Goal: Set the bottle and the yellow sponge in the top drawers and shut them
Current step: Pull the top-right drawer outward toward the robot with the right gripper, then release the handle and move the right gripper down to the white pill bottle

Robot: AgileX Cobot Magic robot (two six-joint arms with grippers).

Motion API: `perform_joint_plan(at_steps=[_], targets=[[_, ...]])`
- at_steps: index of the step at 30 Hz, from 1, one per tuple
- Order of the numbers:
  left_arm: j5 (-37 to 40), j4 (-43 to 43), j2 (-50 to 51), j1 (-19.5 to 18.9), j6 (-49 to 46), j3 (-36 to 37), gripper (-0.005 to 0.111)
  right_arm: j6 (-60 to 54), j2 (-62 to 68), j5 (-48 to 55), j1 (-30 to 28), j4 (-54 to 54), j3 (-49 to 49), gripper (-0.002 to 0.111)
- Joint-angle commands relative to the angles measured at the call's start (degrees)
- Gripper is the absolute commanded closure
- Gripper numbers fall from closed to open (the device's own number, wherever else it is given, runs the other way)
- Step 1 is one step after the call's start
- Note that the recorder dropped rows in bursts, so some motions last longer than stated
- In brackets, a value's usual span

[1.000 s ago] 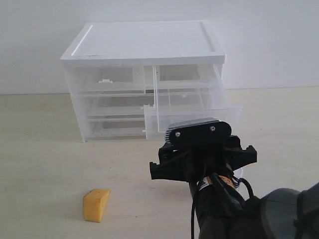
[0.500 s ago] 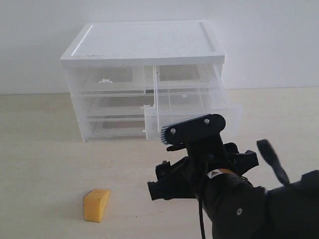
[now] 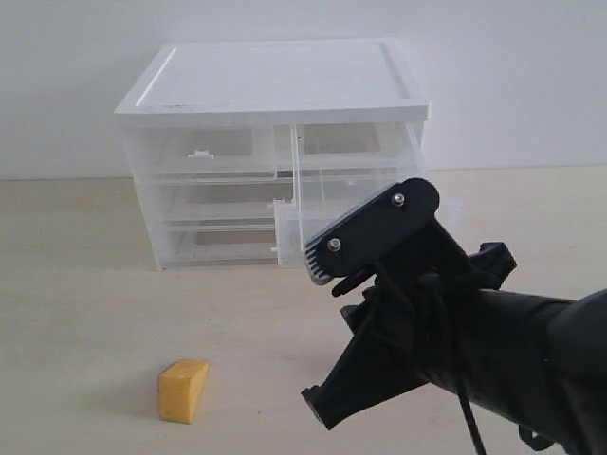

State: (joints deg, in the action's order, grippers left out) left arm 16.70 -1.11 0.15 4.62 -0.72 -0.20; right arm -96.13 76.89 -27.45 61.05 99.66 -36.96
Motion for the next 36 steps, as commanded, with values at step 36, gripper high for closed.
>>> perform_joint_plan(at_steps=[36], targets=[[0.1, -0.4, -0.1, -0.1, -0.3, 0.2, 0.103, 16.4, -3.7, 53.3, 0.0, -55.7, 6.7, 0.107]])
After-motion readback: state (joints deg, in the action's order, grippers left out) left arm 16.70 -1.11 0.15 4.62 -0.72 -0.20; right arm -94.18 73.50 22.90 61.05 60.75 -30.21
